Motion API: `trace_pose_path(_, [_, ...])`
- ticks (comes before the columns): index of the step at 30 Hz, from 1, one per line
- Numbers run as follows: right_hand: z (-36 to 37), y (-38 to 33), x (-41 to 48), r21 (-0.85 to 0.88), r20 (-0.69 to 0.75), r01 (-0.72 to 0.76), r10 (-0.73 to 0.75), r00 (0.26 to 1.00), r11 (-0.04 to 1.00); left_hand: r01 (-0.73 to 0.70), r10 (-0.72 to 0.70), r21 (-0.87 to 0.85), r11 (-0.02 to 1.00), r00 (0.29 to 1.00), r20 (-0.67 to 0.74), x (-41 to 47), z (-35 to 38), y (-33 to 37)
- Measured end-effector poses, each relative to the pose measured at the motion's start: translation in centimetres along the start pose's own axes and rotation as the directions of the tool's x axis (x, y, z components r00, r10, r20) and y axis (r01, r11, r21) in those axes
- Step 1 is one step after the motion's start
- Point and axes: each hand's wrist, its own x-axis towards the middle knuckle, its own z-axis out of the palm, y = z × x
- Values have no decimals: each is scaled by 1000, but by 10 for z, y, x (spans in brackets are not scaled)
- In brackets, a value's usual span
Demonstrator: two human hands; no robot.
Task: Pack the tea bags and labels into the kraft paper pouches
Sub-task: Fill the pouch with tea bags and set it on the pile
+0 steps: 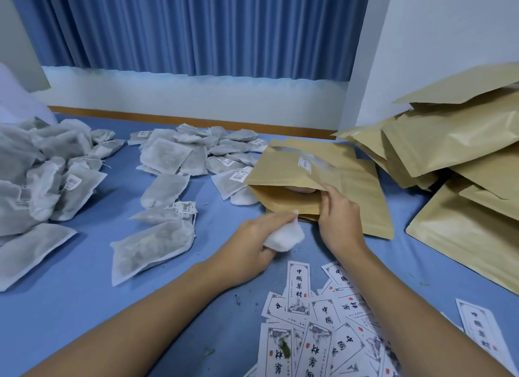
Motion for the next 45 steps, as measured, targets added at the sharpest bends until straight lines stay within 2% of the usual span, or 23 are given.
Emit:
trace_pose_path(3, [0, -1, 0, 10, 0, -5, 5, 1000, 1000, 43, -47, -25, 999, 977, -208, 1, -3, 4])
trace_pose_path(4, [-1, -1, -1, 14, 3, -5, 5, 1000, 1000, 26, -14, 40, 999, 960, -281, 2, -3, 4])
trace_pose_path(6, [-1, -1, -1, 11, 2, 2, -2, 1000, 1000, -17, 144, 335, 942, 923, -358, 6, -3, 1])
trace_pose_path(7, [0, -1, -1, 4, -1, 6, -6, 1000, 1000, -7, 174, 432, 902, 921, -347, 7, -2, -1])
trace_pose_path(8, [0, -1, -1, -1, -2, 8, -8, 1000, 1000, 12, 143, 462, 887, 944, -299, 9, -1, 0])
trace_pose_path(11, [-1, -1, -2, 3, -5, 9, -9, 1000, 1000, 57, -5, 466, 883, 994, -112, 14, 8, 1])
trace_pose_path(13, [-1, -1, -2, 14, 0, 23, -23, 1000, 1000, 62, -37, 484, 873, 997, -62, 21, 15, 0])
trace_pose_path(17, [-1, -3, -1, 8, -4, 44, -44, 999, 999, 141, -129, 497, 856, 990, -59, 44, 29, 6])
trace_pose_path(20, [-1, -5, -2, 18, 11, 97, -97, 995, 995, 303, -297, 602, 739, 948, -113, 72, 35, 18])
trace_pose_path(22, [0, -6, -1, 33, 9, 127, -128, 992, 991, 350, -314, 634, 689, 933, -174, 98, 36, 21])
trace_pose_path(24, [1, -4, 0, 34, -12, 137, -136, 991, 990, 394, -309, 595, 701, 919, -245, 125, 36, 16])
trace_pose_path(28, [2, 2, 4, 52, -47, 150, -147, 988, 987, 433, -481, 602, 671, 872, -90, 161, 45, -1])
trace_pose_path(31, [3, 5, 4, 87, -10, 123, -122, 992, 989, 534, -560, 460, 709, 824, -92, 167, 53, -2])
trace_pose_path(33, [4, 7, 6, 111, -51, 83, -77, 996, 990, 595, -599, 194, 780, 800, -42, 165, 54, 3])
trace_pose_path(34, [4, 8, 8, 116, -75, 69, -61, 995, 991, 584, -584, 51, 810, 811, -8, 160, 56, 7])
trace_pose_path(35, [4, 10, 8, 113, -89, 64, -54, 995, 991, 543, -544, -48, 839, 839, -22, 153, 59, 13])
trace_pose_path(37, [5, 10, 9, 95, -87, 72, -64, 994, 993, 452, -470, -133, 882, 862, -192, 132, 63, 19])
trace_pose_path(40, [6, 7, 7, 84, -80, 82, -75, 994, 993, 329, -391, -211, 920, 779, -489, 106, 59, 18])
trace_pose_path(42, [5, 7, 7, 82, -87, 71, -63, 994, 994, 243, -411, -364, 899, 757, -508, 94, 50, 24])
trace_pose_path(45, [2, 4, 6, 110, -125, 33, -19, 992, 993, 243, -493, -528, 814, 769, -406, 72, 41, 35])
